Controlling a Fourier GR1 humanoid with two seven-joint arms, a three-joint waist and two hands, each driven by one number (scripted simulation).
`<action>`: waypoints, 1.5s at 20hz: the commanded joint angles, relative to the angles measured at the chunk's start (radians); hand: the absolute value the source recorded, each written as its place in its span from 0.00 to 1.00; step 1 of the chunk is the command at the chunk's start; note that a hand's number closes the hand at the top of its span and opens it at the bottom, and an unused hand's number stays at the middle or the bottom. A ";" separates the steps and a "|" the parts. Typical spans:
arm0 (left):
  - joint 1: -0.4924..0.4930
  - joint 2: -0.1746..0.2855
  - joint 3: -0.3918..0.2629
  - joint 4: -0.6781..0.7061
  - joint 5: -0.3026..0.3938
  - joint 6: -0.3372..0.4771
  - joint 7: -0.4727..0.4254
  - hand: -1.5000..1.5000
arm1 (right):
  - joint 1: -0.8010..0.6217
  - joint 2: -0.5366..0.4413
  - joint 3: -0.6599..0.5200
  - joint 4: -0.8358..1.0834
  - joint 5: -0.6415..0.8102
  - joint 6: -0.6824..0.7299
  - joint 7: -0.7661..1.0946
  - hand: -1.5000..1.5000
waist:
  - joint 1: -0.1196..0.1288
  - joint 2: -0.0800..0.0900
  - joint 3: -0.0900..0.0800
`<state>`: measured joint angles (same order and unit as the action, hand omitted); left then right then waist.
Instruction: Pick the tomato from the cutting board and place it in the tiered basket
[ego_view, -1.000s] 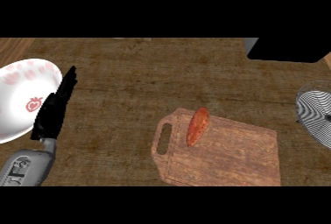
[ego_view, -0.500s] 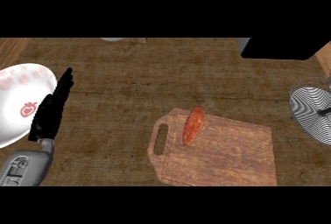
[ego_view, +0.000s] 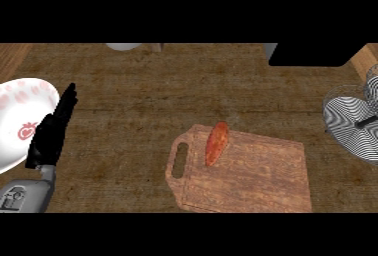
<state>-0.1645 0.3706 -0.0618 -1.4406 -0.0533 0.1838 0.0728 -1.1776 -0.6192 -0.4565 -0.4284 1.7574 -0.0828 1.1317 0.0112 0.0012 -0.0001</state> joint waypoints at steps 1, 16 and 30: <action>0.010 -0.012 0.012 0.024 -0.004 -0.003 -0.030 0.50 | 0.030 0.019 -0.050 -0.031 -0.057 -0.035 0.090 1.00 | -0.002 0.002 0.000; 0.031 -0.043 0.002 -0.019 -0.049 0.022 -0.006 0.50 | 0.252 0.144 -0.214 -0.313 -0.229 -0.267 0.042 0.00 | -0.016 -0.004 0.000; 0.031 -0.034 0.037 -0.019 -0.030 -0.012 0.007 0.50 | 0.309 0.248 -0.180 -0.816 -0.018 -0.191 0.190 0.00 | -0.026 -0.011 -0.002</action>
<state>-0.1344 0.3534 -0.0173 -1.4556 -0.0763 0.1636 0.0691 -0.8637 -0.4172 -0.6435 -1.1131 1.6792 -0.3092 1.1201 -0.0115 -0.0089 -0.0033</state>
